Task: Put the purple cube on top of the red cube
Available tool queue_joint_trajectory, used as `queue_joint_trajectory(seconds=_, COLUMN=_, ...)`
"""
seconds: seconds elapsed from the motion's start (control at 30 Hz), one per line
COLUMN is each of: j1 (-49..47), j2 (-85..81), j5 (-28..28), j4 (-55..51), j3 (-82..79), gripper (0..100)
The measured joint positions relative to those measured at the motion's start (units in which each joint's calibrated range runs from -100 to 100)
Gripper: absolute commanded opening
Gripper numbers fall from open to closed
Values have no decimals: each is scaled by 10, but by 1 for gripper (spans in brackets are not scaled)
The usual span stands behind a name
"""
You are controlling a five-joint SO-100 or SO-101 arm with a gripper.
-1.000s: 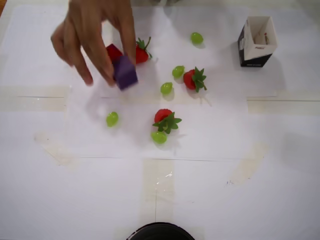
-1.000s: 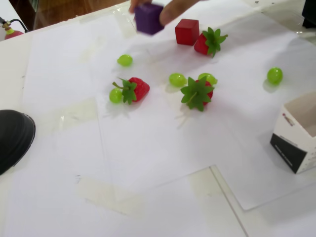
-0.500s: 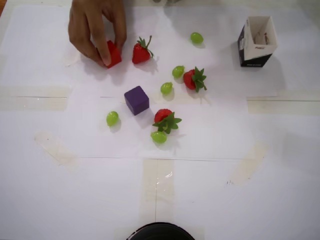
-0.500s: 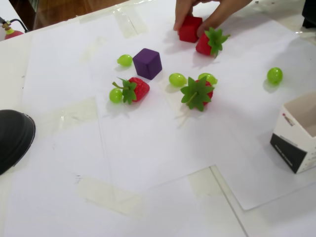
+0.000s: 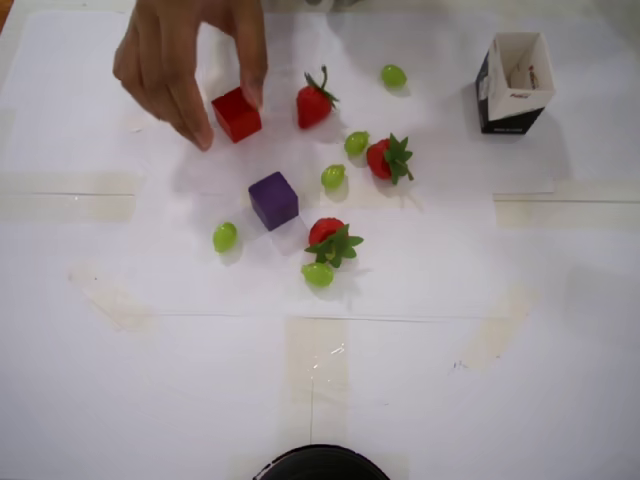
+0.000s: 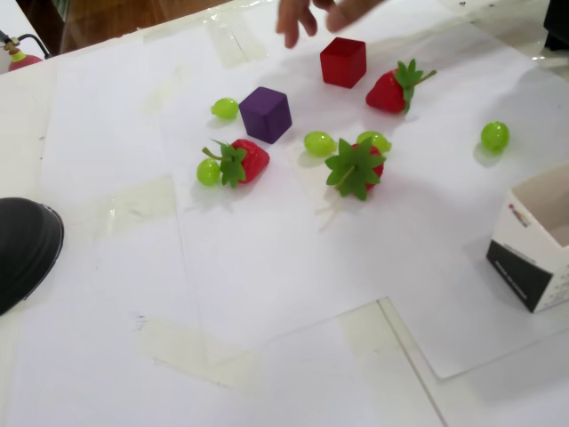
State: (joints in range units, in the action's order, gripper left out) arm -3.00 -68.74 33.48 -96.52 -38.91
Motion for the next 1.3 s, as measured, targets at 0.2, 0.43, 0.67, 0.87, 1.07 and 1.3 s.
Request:
queue_joint_trajectory(seconds=0.2, j1=0, j2=-1, j5=0, j4=0, j3=-7, gripper=0)
queue_joint_trajectory(seconds=0.43, j1=0, j2=-5, j5=-1, j4=6, j3=-11, gripper=0)
queue_joint_trajectory(seconds=0.67, j1=28, j2=-22, j5=-11, j4=8, j3=-21, gripper=0)
queue_joint_trajectory(seconds=0.87, j1=25, j2=-27, j5=-13, j4=8, j3=-23, gripper=0)
queue_joint_trajectory(seconds=1.07, j1=25, j2=-33, j5=-13, j4=8, j3=-30, gripper=0)
queue_joint_trajectory(seconds=1.3, j1=25, j2=-33, j5=-15, j4=8, j3=-41, gripper=0)
